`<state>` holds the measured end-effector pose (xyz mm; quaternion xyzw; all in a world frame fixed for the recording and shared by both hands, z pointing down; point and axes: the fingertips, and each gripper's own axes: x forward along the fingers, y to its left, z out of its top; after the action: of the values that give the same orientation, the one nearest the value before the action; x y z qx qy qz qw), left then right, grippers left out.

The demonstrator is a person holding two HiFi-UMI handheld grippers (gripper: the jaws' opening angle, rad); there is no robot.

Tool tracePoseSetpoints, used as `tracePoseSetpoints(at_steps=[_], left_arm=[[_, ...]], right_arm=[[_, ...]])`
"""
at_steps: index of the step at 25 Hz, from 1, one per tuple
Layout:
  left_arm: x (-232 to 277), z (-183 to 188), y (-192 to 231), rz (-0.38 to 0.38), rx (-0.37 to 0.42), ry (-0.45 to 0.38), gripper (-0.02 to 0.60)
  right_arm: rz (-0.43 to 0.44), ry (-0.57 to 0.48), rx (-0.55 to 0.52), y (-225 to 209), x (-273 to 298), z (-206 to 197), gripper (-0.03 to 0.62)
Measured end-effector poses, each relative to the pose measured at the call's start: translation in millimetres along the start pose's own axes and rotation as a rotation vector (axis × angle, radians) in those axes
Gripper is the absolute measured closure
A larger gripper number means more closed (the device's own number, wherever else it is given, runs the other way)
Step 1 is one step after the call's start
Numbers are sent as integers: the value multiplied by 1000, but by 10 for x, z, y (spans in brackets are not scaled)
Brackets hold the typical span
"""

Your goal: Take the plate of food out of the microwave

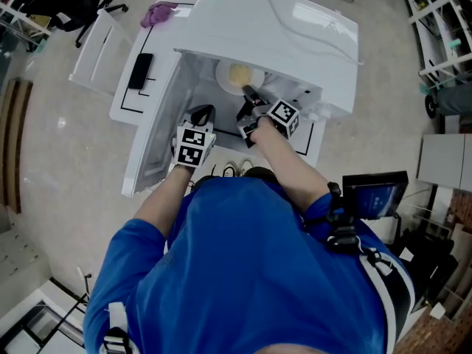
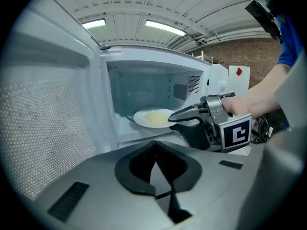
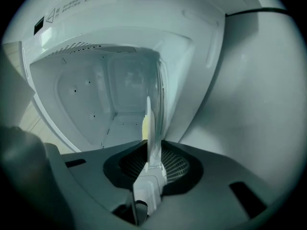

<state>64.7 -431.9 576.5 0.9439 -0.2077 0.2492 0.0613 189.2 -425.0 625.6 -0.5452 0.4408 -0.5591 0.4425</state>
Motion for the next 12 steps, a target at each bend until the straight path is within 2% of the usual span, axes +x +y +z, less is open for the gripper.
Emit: tracePoseSetpoints(at_steps=[2,4,12], left_arm=[[1,7,10,0,-3,-2,571],[7,10,13,-2,-3,-3,571],[-10,25,27,-5,-17,-14,571]], right_arm=[[4,0,-11,22,6,5,511],[2,-2,-27,47,3,17,559],[-12,5,-37,20,-92,22,572]])
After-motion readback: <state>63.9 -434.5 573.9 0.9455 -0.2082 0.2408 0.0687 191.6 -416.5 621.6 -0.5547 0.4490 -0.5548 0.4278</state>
